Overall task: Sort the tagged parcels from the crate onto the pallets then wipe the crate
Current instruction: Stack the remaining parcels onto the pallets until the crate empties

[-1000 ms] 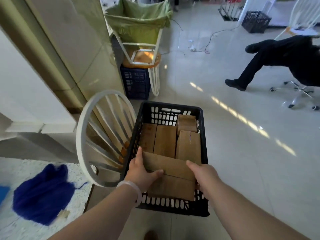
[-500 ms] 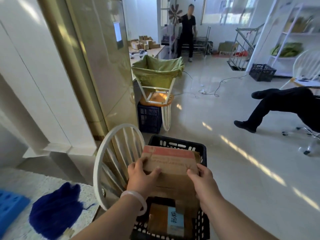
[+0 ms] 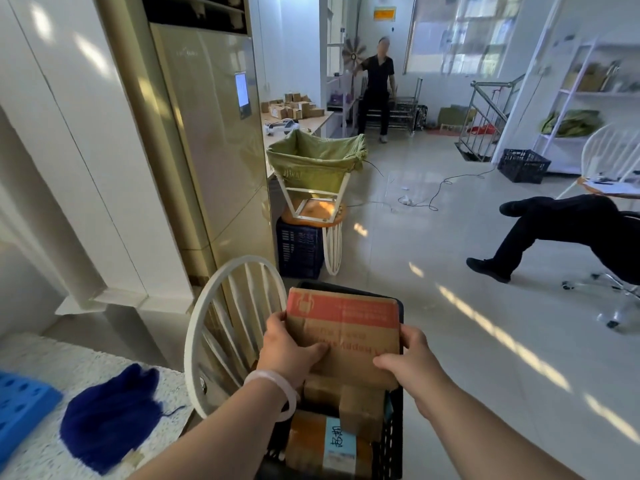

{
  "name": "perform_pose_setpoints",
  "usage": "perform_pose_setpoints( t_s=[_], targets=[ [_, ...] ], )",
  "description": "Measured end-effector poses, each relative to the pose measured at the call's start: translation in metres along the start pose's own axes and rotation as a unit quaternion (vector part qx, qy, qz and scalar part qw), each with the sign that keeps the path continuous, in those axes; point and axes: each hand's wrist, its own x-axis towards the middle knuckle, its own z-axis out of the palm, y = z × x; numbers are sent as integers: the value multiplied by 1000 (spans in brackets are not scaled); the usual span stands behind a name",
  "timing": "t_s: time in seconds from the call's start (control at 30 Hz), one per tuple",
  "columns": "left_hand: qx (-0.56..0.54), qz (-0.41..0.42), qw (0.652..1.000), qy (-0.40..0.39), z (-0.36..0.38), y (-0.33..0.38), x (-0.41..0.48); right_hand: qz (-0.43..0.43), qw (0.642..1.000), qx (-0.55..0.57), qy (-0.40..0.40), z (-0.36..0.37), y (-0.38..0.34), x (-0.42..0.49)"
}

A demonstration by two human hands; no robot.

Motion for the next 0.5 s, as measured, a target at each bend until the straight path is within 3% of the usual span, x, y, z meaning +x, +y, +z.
perform_pose_setpoints(
  t_s=[0.23, 0.5],
  targets=[
    [-49, 31, 998, -17, 3, 3, -6, -7, 998, 57, 31, -10, 0, -2],
    [-78, -23, 996, 26, 9, 2, -3, 23, 994, 94, 52, -11, 2, -4]
  ],
)
